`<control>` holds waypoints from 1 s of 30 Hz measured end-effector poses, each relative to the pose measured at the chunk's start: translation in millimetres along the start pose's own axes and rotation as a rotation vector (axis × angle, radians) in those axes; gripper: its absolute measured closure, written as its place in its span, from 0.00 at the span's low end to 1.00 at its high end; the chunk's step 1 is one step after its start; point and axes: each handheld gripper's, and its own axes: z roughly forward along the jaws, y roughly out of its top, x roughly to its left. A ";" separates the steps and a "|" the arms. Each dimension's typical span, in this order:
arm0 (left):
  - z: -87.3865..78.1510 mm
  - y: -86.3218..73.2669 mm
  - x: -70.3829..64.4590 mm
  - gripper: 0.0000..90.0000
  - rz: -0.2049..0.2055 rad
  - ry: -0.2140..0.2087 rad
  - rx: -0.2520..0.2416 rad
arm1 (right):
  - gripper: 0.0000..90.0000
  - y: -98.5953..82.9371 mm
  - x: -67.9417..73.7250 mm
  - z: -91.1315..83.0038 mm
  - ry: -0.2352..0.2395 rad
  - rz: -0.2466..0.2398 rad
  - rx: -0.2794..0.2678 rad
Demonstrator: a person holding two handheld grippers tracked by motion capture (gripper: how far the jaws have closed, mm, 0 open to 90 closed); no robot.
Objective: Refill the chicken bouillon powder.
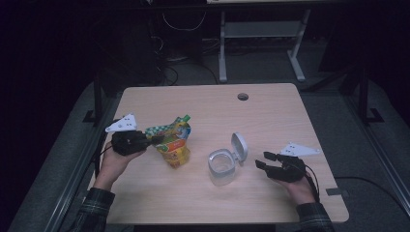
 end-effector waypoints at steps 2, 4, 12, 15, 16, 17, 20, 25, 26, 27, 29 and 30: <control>-0.1 2.9 -0.4 1.00 0.003 0.004 -0.003 | 0.53 -0.1 0.9 -1.3 -0.003 0.003 -0.005; -0.4 5.7 -0.3 1.00 0.010 0.009 -0.004 | 0.53 -0.1 1.4 -2.7 -0.006 0.003 -0.008; -6.3 14.9 -0.4 1.00 0.004 0.000 -0.043 | 0.54 -5.9 7.4 -7.4 0.007 -0.003 0.008; -8.2 19.5 -3.2 1.00 0.005 -0.007 -0.055 | 0.55 -8.3 9.8 -10.5 0.009 -0.004 0.011; -8.7 20.9 -4.4 1.00 0.007 -0.008 -0.057 | 0.56 -9.0 10.6 -11.5 0.010 -0.005 0.013; -9.4 22.4 -5.5 1.00 0.005 -0.009 -0.058 | 0.56 -9.5 11.5 -12.4 0.010 -0.006 0.013; -11.7 25.2 -7.9 1.00 0.000 -0.014 -0.064 | 0.64 -11.1 14.6 -15.7 0.016 -0.010 0.016; -15.9 26.1 -10.0 1.00 -0.016 -0.027 -0.079 | 0.88 -13.0 21.2 -19.3 0.047 -0.029 0.033; -16.3 26.3 -10.6 1.00 -0.017 -0.029 -0.082 | 0.93 -12.8 22.5 -19.8 0.056 -0.039 0.036; -16.8 26.6 -11.1 1.00 -0.017 -0.031 -0.083 | 0.95 -12.4 24.5 -20.3 0.063 -0.045 0.037; -17.1 27.0 -11.9 1.00 -0.019 -0.038 -0.085 | 1.00 -10.8 28.6 -21.3 0.067 -0.061 0.033; -17.0 27.2 -12.5 1.00 -0.021 -0.039 -0.086 | 1.00 -9.7 30.8 -21.7 0.071 -0.066 0.027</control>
